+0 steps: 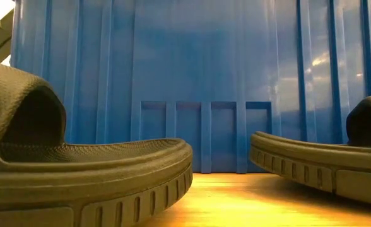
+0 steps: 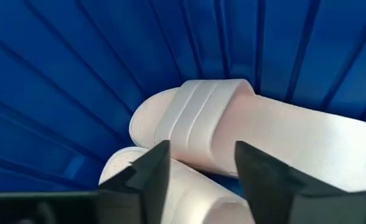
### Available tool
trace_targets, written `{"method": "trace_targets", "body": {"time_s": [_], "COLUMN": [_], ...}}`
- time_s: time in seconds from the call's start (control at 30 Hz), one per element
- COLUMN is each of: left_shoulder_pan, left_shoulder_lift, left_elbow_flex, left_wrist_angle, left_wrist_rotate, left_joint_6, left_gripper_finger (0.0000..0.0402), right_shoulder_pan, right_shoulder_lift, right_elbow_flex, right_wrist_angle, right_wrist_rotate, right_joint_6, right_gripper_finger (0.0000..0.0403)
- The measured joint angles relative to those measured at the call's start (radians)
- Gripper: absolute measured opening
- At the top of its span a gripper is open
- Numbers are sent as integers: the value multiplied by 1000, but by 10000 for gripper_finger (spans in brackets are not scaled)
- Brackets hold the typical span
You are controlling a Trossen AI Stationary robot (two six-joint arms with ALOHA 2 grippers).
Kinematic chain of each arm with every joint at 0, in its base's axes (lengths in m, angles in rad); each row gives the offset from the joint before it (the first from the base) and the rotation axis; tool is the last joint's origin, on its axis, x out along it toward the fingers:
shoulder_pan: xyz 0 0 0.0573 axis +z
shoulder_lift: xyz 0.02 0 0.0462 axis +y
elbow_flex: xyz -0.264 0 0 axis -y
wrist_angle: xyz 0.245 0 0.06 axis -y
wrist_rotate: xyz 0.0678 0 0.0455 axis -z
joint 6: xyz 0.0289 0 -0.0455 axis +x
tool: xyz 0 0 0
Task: Pick and place slides into bin
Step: Put the black slide into the blue bin
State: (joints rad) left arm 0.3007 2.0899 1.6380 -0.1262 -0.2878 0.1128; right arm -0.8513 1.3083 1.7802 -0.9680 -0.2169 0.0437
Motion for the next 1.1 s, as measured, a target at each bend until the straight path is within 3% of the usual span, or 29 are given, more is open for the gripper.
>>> {"method": "trace_targets", "body": {"time_s": [0.13,0.3,0.4,0.67,0.87,1.1], "left_shoulder_pan": [13,30,34,43,45,45], "left_shoulder_lift": [0,0,2,53,53,52], "left_elbow_flex": [-22,-33,-33,-34,-32,7], "left_wrist_angle": [20,62,72,107,96,-92], "left_wrist_rotate": [15,143,151,146,84,9], "left_joint_6": [-1,-2,-2,-2,14,93], "left_gripper_finger": [105,40,9,1,0,0], "right_shoulder_pan": [0,0,0,0,0,0], "right_shoulder_lift": [0,0,0,0,0,0], "right_elbow_flex": [0,0,0,0,0,0], "right_wrist_angle": [0,0,0,0,1,6], "right_wrist_rotate": [0,0,0,0,0,0], "right_joint_6": [0,0,0,0,1,1], "right_gripper_finger": [110,111,111,104,100,100]}}
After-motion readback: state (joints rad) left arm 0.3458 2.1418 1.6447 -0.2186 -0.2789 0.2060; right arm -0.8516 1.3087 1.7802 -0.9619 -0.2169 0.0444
